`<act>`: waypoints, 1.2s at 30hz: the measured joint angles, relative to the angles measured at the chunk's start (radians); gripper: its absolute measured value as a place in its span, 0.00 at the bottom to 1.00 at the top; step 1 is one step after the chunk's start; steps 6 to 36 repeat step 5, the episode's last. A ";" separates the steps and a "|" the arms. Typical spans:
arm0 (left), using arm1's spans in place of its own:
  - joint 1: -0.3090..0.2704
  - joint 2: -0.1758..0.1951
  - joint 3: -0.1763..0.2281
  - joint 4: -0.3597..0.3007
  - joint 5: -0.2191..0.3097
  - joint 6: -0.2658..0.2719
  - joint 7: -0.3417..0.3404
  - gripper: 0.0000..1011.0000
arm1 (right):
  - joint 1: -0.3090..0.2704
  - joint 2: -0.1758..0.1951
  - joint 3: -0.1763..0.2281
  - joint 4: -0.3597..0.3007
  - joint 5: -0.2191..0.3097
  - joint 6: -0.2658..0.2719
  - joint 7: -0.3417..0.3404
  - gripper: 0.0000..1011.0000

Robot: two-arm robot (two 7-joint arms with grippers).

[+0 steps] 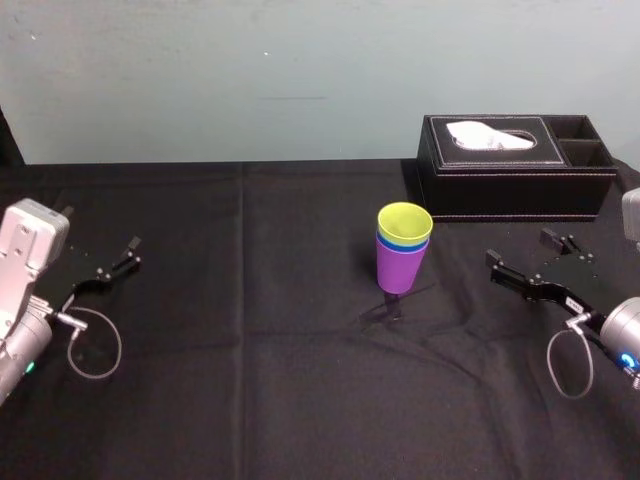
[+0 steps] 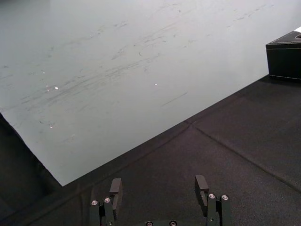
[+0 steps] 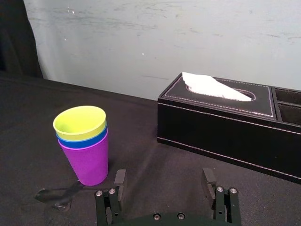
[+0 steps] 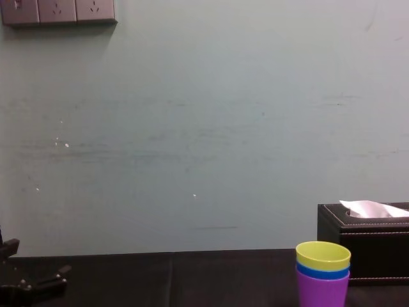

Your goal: Stack the three plastic cups sequentially using one hand.

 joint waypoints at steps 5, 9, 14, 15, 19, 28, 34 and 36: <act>0.000 0.000 0.000 0.000 0.000 0.000 0.000 1.00 | 0.000 0.000 -0.001 -0.003 0.000 0.002 0.000 0.99; 0.000 0.000 0.000 0.000 0.000 0.000 0.000 1.00 | 0.000 0.000 -0.001 -0.003 0.000 0.002 0.000 0.99; 0.000 0.000 0.000 0.000 0.000 0.000 0.000 1.00 | 0.000 0.000 -0.001 -0.003 0.000 0.002 0.000 0.99; 0.000 0.000 0.000 0.000 0.000 0.000 0.000 1.00 | 0.000 0.000 -0.001 -0.003 0.000 0.002 0.000 0.99; 0.000 0.000 0.000 0.000 0.000 0.000 0.000 1.00 | 0.000 0.000 -0.001 -0.003 0.000 0.002 0.000 0.99; 0.000 0.000 0.000 0.000 0.000 0.000 0.000 1.00 | 0.000 0.000 -0.001 -0.003 0.000 0.002 0.000 0.99; 0.000 0.000 0.000 0.000 0.000 0.000 0.000 1.00 | 0.000 0.000 -0.001 -0.003 0.000 0.002 0.000 0.99; 0.000 0.000 0.000 0.000 0.000 0.000 0.000 1.00 | 0.000 0.000 -0.001 -0.003 0.000 0.002 0.000 0.99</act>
